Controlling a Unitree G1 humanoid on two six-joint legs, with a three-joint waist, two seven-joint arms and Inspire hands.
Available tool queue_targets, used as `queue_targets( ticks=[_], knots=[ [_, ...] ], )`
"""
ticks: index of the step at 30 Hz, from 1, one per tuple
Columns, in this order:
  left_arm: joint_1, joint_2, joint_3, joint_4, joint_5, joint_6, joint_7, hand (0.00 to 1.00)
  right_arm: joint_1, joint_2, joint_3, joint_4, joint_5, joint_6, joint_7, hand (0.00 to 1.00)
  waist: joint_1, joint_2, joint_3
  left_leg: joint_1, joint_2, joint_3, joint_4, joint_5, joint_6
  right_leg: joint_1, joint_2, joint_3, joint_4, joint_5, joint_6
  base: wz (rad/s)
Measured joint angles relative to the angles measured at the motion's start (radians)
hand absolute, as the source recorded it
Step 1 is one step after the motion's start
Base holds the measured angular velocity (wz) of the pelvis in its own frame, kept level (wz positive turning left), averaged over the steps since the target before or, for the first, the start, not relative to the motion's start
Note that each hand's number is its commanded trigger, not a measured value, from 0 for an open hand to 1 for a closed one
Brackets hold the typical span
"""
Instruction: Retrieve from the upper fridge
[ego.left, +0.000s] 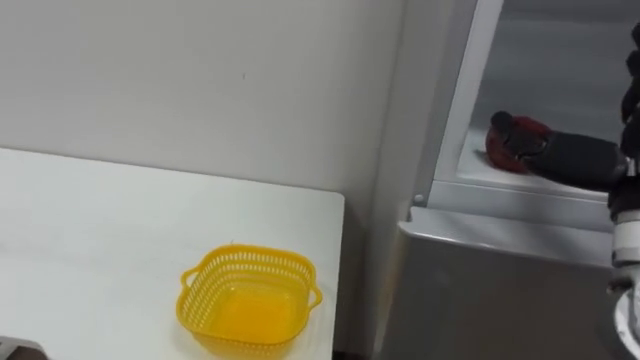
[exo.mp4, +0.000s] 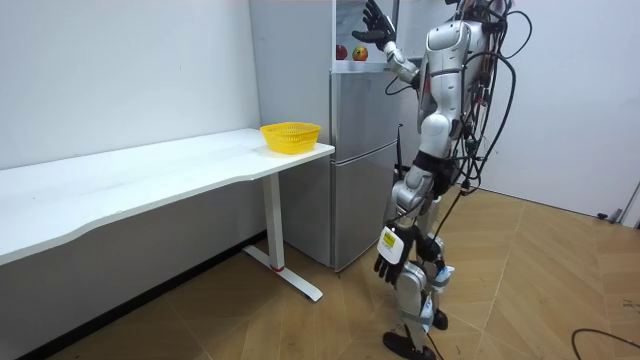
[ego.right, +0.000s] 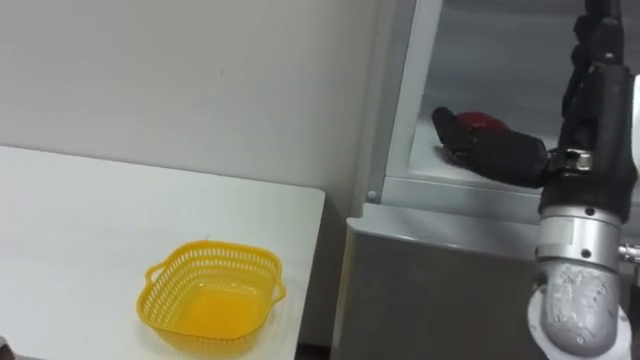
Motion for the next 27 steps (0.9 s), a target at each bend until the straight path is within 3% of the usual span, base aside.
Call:
queue_targets(
  ticks=[8,17,27],
  knots=[
    [0.000,0.000,0.027,-0.018,0.004,0.028,-0.025,0.00,-0.123,-0.005,0.000,0.183,0.067,0.046,0.043,0.00,0.012,-0.002,-0.0012,-0.008,-0.007,-0.018,0.007,0.001,0.001,0.005,-0.005,-0.015,0.000,0.000,0.000,0.05],
    [0.000,-0.002,0.050,-0.045,0.042,0.047,-0.023,0.00,-0.149,-0.028,-0.005,0.210,0.119,0.084,0.088,0.00,0.013,0.004,-0.0031,-0.016,-0.007,-0.021,0.012,0.001,0.001,0.000,-0.005,-0.016,0.001,0.000,0.000,0.00],
    [0.003,0.000,0.068,-0.045,0.060,0.047,-0.027,0.00,-0.150,-0.060,-0.004,0.221,0.132,0.086,0.121,0.00,0.016,0.005,-0.0046,-0.022,-0.007,-0.021,0.016,0.001,0.001,-0.005,-0.005,-0.014,0.002,0.000,0.000,0.00]
  ],
)
